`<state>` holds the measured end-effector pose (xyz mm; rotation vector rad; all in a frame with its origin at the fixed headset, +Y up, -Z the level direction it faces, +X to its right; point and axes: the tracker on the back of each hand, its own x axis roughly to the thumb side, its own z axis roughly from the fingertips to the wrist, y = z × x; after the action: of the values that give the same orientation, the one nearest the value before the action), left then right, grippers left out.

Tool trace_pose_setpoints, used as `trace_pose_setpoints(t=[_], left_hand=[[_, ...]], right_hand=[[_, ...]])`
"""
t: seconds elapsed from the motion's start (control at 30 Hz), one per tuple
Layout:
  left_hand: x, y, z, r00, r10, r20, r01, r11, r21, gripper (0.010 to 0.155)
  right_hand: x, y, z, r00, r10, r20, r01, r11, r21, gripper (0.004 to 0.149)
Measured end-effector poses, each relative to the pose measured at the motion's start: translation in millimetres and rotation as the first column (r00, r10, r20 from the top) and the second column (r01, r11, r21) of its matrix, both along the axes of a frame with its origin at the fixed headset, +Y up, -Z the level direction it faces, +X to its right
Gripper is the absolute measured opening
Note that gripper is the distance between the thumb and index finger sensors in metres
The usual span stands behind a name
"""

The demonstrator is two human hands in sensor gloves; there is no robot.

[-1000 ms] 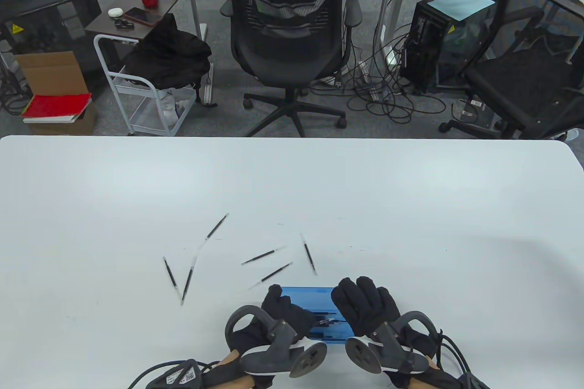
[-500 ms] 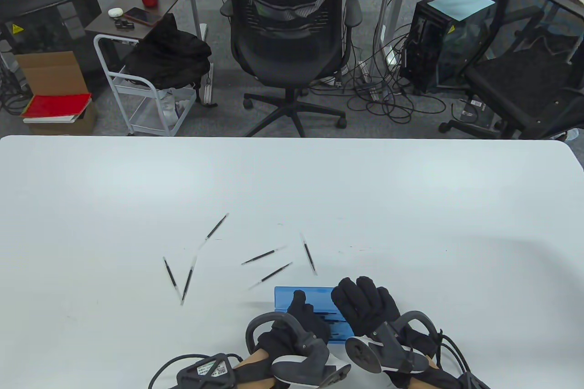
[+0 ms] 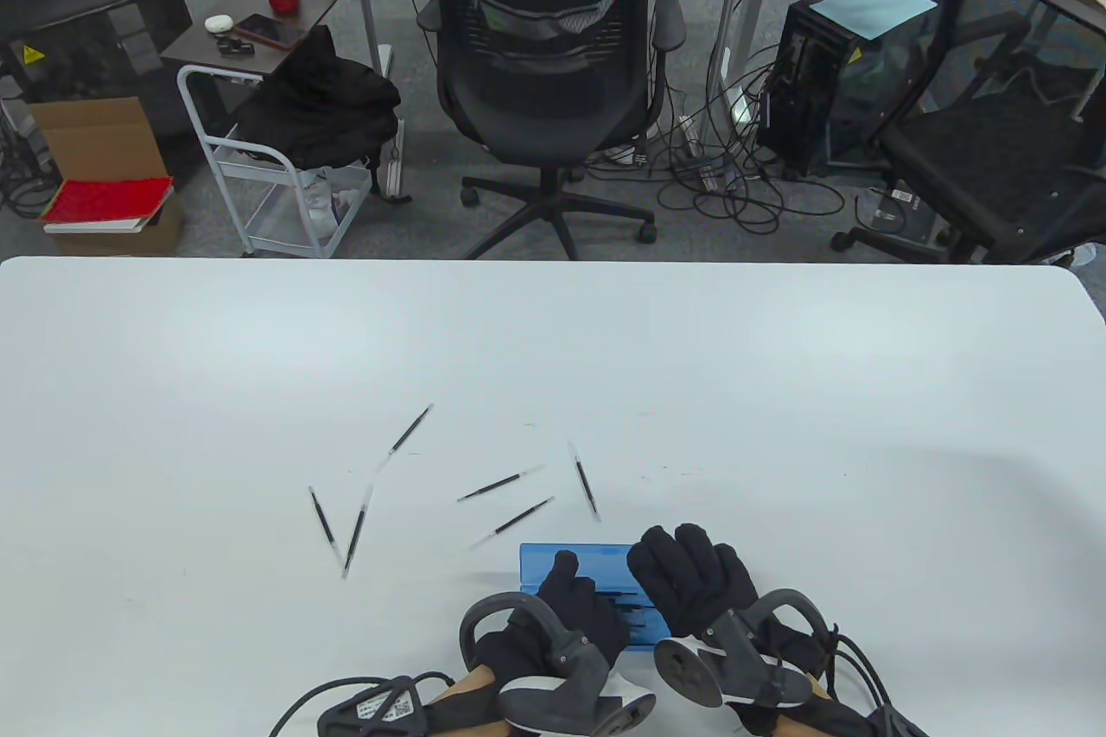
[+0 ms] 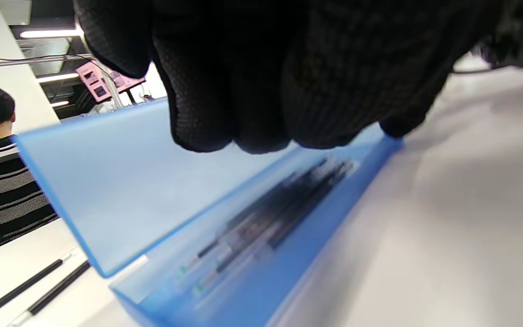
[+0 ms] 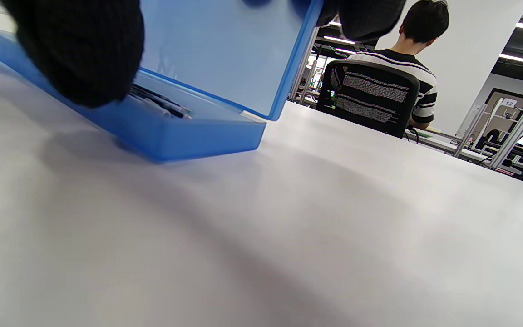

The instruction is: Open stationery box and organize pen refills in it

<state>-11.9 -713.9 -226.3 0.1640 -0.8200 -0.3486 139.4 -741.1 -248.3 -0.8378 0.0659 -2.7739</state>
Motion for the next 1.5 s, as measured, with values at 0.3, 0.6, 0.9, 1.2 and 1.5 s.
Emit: trace_pose_setpoints(t=[0.3, 0.6, 0.9, 1.2, 1.5], left_hand=[[-39.1, 46.0, -16.5, 0.962, 0.211, -0.172, -0.212, 0.977, 0.011, 0.047], [-74.5, 38.1, -54.8, 0.881, 0.233, -0.411, -0.254, 0.967, 0.003, 0.051], [-97.9, 2.5, -97.9, 0.812, 0.138, -0.567, -0.244, 0.963, -0.115, 0.053], [-100.6, -24.0, -118.1, 0.779, 0.045, -0.625, -0.207, 0.960, -0.190, 0.055], [-103.1, -35.1, -123.4, 0.766, 0.033, -0.643, -0.206, 0.959, -0.195, 0.053]], right_hand=[[0.0, 0.1, -0.2, 1.000, 0.000, 0.002, 0.000, 1.000, -0.002, 0.108], [0.0, -0.1, -0.2, 1.000, 0.000, 0.002, 0.000, 1.000, -0.003, 0.108], [-0.1, -0.1, -0.5, 1.000, -0.001, 0.001, 0.001, 1.000, -0.004, 0.108], [-0.1, -0.1, -0.5, 1.000, -0.001, 0.001, 0.001, 1.000, -0.004, 0.108], [0.0, -0.1, -0.5, 1.000, 0.000, 0.002, 0.000, 1.000, -0.006, 0.108]])
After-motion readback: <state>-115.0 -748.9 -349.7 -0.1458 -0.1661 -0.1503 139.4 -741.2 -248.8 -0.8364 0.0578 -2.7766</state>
